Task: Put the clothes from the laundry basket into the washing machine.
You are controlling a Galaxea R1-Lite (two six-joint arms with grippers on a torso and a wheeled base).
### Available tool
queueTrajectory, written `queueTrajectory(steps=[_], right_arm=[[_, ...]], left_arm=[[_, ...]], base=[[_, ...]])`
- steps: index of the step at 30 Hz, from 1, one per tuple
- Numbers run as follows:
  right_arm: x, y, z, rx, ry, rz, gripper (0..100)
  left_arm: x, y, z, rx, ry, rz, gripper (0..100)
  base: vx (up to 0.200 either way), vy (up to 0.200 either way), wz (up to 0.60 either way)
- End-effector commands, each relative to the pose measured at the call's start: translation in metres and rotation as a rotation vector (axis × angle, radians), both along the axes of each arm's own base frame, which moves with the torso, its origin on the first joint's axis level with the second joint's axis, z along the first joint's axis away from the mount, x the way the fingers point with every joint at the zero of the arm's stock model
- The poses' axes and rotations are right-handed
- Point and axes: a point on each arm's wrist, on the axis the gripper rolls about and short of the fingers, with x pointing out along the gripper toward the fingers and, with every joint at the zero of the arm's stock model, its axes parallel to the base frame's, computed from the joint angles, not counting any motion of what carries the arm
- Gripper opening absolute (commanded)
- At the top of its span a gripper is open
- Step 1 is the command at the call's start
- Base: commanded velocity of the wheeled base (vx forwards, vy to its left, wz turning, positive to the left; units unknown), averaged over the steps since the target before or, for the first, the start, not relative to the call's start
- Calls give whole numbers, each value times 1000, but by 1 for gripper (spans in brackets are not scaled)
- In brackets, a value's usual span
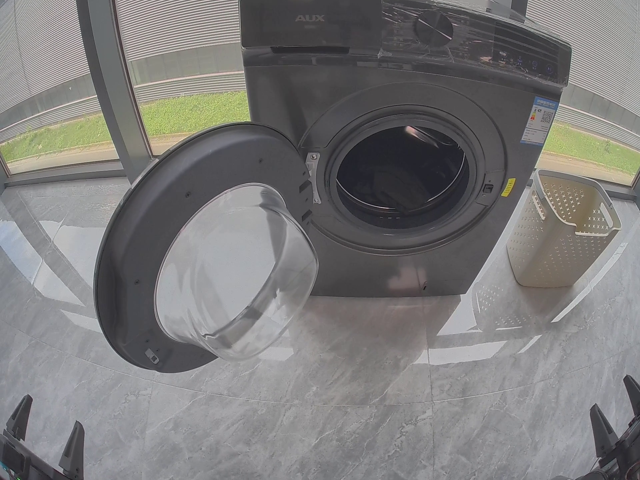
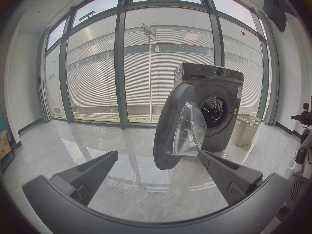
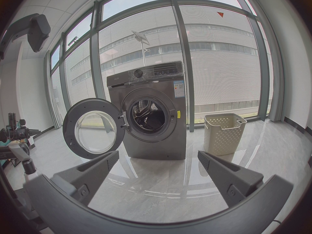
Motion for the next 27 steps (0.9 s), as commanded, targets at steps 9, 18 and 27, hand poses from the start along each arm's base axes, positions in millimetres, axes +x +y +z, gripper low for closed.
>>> queueTrajectory(steps=[9,18,27], right_arm=[[-1,0,-2,-4,-10,2,100],[-1,0,-2,-10,-9,0,100],[-1,0,-2,-13,-10,-2,100]], left_arm=[[44,-4,101,-66,114,-205,100],[139,-12,132,-59,249,-165,100],[201,-13,128,-34,264,-150,100]], base=[[0,0,0],[0,0,0],[0,0,0]])
